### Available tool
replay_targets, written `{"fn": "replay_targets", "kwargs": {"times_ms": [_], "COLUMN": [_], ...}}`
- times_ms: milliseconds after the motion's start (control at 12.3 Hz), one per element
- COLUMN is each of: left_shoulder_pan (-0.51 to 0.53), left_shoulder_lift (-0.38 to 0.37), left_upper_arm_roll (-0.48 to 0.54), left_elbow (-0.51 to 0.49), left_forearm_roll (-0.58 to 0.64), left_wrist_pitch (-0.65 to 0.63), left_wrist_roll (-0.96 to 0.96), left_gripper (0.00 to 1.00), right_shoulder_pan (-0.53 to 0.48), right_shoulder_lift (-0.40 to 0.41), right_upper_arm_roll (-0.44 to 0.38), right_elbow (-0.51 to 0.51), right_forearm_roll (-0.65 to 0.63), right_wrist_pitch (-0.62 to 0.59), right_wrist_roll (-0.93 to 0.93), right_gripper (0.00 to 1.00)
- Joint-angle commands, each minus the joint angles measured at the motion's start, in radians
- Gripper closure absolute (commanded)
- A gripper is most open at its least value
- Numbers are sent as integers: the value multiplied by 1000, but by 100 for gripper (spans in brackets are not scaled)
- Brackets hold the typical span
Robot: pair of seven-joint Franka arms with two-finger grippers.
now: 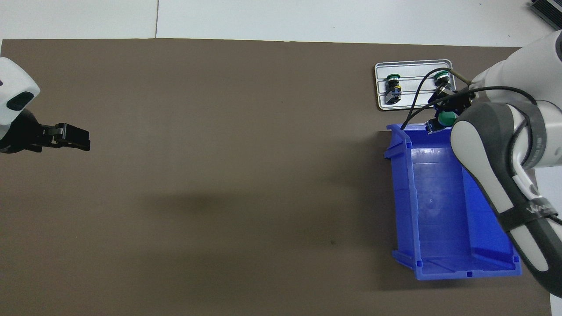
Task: Place and press button with both arms
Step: 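Carry the green button with the right gripper over the blue bin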
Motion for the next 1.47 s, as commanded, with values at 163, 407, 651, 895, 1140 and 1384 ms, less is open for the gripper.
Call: {"fn": "replay_targets", "kwargs": {"times_ms": [163,407,651,895,1140,1384], "left_shoulder_pan": [1,1,1,1,1,1], "left_shoulder_lift": [-14,-14,-14,-14,-14,-14], "left_upper_arm_roll": [1,1,1,1,4,1], "left_elbow": [-8,-8,-8,-8,-8,-8], "left_forearm_roll": [19,19,19,19,19,19], "left_wrist_pitch": [-5,-4,-5,-4,-4,-4], "left_wrist_roll": [4,4,4,4,4,4], "left_gripper": [0,0,0,0,0,0], "right_shoulder_pan": [-44,-54,-60,-75,-80,-80], "right_shoulder_lift": [-44,-36,-29,-26,-27,-27], "right_upper_arm_roll": [10,10,10,10,10,10], "right_elbow": [-186,-251,-324,-361,-372,-367], "right_forearm_roll": [-37,-37,-37,-37,-37,-37], "right_wrist_pitch": [172,252,339,367,364,350], "right_wrist_roll": [65,91,142,157,163,159], "right_gripper": [100,100,100,100,100,40]}}
